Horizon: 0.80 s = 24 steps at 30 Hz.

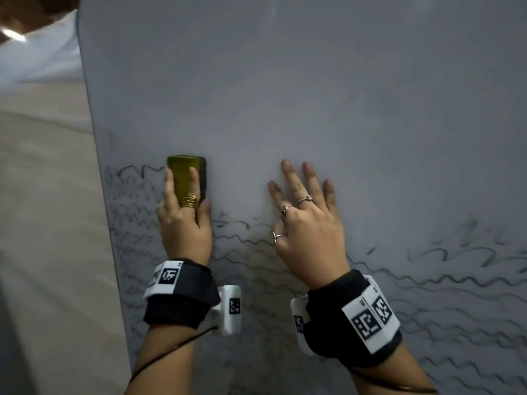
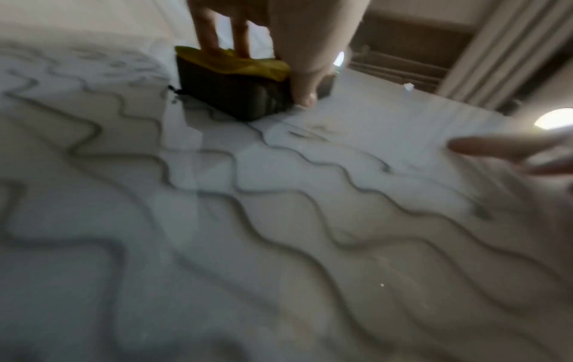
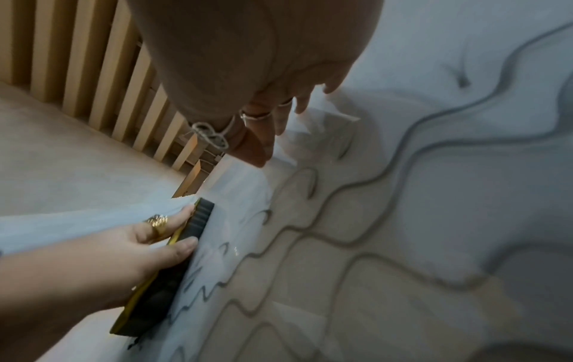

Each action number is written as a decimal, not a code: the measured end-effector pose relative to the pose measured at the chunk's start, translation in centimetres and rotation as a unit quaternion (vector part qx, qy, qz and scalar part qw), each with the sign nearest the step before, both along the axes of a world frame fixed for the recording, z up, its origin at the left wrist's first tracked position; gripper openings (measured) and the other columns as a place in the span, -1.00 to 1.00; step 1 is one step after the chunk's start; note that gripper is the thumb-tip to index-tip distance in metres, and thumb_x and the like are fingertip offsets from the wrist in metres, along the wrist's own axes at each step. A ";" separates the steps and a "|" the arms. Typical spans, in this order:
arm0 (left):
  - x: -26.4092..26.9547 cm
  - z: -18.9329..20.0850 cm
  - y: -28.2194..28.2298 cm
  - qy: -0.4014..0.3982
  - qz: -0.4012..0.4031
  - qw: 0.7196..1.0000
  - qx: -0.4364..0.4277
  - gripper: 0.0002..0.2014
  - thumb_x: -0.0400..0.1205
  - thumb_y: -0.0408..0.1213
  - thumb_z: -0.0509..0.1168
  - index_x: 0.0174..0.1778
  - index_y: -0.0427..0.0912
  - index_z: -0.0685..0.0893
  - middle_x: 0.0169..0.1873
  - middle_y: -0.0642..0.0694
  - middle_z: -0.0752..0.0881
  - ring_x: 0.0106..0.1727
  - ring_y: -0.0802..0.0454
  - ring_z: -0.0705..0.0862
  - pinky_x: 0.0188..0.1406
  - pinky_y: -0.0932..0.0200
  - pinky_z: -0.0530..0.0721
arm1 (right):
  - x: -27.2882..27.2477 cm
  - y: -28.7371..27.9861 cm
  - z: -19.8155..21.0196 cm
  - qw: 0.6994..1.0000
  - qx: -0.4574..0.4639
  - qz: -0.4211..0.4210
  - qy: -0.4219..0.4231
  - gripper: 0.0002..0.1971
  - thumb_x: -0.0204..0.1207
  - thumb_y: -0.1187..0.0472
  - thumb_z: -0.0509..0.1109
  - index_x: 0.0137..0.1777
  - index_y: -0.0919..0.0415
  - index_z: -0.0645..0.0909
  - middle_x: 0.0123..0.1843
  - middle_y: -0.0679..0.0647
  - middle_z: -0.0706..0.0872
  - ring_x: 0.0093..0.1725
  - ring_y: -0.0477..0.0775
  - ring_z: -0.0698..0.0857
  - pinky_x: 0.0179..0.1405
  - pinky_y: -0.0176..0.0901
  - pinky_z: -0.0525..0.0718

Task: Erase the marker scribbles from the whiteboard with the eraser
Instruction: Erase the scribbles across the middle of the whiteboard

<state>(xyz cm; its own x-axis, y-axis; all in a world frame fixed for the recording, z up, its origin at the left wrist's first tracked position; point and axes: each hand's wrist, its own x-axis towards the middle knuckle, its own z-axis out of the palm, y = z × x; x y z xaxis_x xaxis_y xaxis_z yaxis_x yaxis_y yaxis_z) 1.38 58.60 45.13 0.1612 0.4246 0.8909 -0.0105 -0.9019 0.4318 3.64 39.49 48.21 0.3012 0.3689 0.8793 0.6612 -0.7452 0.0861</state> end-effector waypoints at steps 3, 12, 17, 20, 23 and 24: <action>0.2 -0.4 -3.8 -0.011 -0.004 1.000 0.023 -0.48 0.64 -0.17 0.19 0.55 0.12 0.31 0.59 -0.23 0.25 0.22 -0.31 0.43 0.07 -0.18 0.61 | 0.0 0.4 0.0 1.000 0.010 -0.010 -0.002 -0.40 0.31 0.08 0.09 0.35 0.09 0.63 0.62 0.04 0.30 0.62 0.19 0.20 0.57 0.18 0.02; -0.9 -0.3 3.5 0.029 0.039 0.985 -0.167 -0.37 0.69 -0.21 0.19 0.54 0.29 -0.01 0.66 0.02 0.04 0.47 -0.30 0.31 0.26 -0.12 0.49 | 0.4 0.5 -0.7 0.999 0.031 -0.009 -0.031 -0.45 0.37 0.06 0.16 0.37 0.08 0.61 0.62 0.04 0.29 0.61 0.15 0.17 0.59 0.13 -0.02; -0.7 -2.0 -0.7 0.012 -0.008 0.995 0.095 -0.44 0.64 -0.27 0.29 0.54 0.17 0.31 0.58 -0.18 0.29 0.18 -0.26 0.52 -0.26 0.14 0.60 | 0.3 1.2 -1.0 0.998 0.052 -0.010 -0.046 -0.47 0.40 0.07 0.18 0.36 0.13 0.62 0.62 0.09 0.29 0.62 0.20 0.16 0.58 0.25 0.04; -0.8 -1.7 1.6 0.011 0.002 0.993 0.116 -0.44 0.64 -0.21 0.25 0.53 0.25 0.26 0.57 -0.15 0.31 0.18 -0.22 0.52 -0.19 0.15 0.55 | 0.3 1.1 -1.1 0.997 0.055 -0.007 -0.052 -0.48 0.39 0.08 0.19 0.36 0.14 0.62 0.61 0.11 0.31 0.61 0.21 0.19 0.57 0.26 0.05; -0.6 -0.4 3.9 -0.007 0.029 0.998 0.060 -0.35 0.61 -0.27 0.30 0.55 0.27 0.21 0.58 -0.12 0.30 0.24 -0.27 0.50 -0.16 0.04 0.61 | 0.3 1.4 -1.1 0.997 0.058 -0.012 -0.048 -0.49 0.40 0.09 0.22 0.35 0.17 0.63 0.60 0.14 0.33 0.60 0.24 0.19 0.57 0.26 0.05; -0.4 -0.1 4.0 -0.006 0.031 0.999 0.037 -0.35 0.60 -0.30 0.31 0.54 0.25 0.25 0.59 -0.11 0.29 0.26 -0.29 0.49 -0.15 -0.01 0.64 | 0.1 1.7 -1.0 0.997 0.069 -0.013 -0.043 -0.50 0.40 0.10 0.24 0.34 0.20 0.63 0.60 0.17 0.33 0.60 0.26 0.18 0.57 0.25 0.05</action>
